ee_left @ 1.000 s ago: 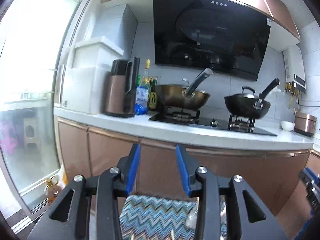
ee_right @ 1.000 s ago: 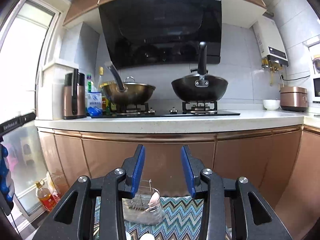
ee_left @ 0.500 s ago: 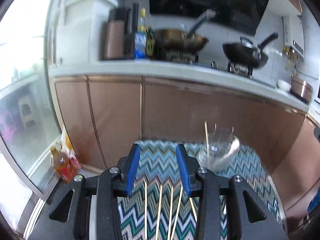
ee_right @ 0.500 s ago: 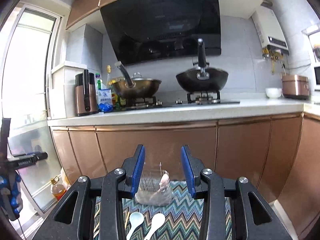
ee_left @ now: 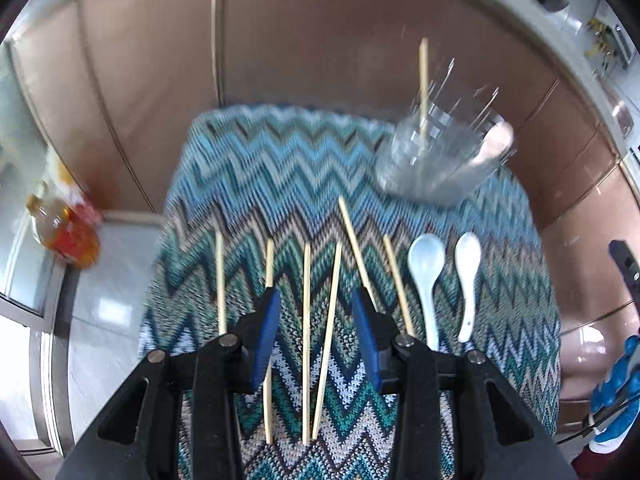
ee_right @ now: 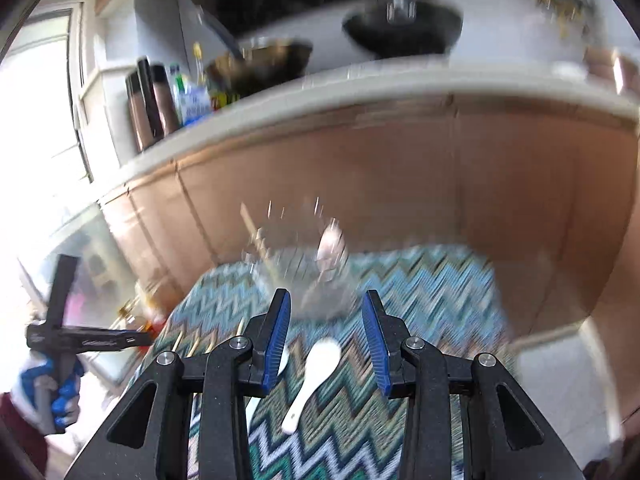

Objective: Organize utensils
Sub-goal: 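Withdraw both tools from the holder and lower them to the utensils, then close the left tool on a chopstick while the right tool grips the white spoon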

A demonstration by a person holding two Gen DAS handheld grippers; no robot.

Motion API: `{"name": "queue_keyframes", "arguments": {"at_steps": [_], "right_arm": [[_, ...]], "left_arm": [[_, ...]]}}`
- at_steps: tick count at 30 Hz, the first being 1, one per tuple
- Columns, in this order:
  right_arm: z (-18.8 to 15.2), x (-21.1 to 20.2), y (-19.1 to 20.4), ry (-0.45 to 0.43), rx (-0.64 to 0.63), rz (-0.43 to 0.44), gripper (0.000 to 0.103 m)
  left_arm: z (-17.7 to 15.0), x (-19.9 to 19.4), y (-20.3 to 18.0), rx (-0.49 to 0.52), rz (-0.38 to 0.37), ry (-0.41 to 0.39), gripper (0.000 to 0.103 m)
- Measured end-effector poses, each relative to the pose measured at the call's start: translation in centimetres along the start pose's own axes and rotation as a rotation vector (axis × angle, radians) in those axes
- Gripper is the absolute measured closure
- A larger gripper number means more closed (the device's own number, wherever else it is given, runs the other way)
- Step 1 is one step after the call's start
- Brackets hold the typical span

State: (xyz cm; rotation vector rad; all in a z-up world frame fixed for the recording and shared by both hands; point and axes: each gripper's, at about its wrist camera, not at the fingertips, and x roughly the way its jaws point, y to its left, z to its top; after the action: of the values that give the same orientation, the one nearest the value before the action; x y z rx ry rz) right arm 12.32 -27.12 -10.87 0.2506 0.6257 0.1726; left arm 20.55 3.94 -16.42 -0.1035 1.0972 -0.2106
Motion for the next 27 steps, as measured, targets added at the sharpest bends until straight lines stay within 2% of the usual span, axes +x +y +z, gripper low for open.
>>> {"name": "queue_keyframes", "arguments": {"at_steps": [4, 9, 16, 27], "right_arm": [[-1.9, 5.0, -1.8, 0.156, 0.049, 0.067, 0.066], [-3.1, 9.6, -3.1, 0.270, 0.080, 0.121, 0.069], [-3.3, 14.1, -3.9, 0.355, 0.080, 0.151, 0.073], [-3.4, 18.8, -3.6, 0.432, 0.034, 0.164, 0.076]], "left_arm": [[0.8, 3.2, 0.0, 0.006, 0.003, 0.067, 0.068], [1.7, 5.8, -0.1, 0.012, 0.016, 0.115, 0.068], [2.6, 8.5, 0.0, 0.020, 0.042, 0.168, 0.069], [3.5, 10.7, 0.4, 0.017, 0.044, 0.225, 0.083]]}}
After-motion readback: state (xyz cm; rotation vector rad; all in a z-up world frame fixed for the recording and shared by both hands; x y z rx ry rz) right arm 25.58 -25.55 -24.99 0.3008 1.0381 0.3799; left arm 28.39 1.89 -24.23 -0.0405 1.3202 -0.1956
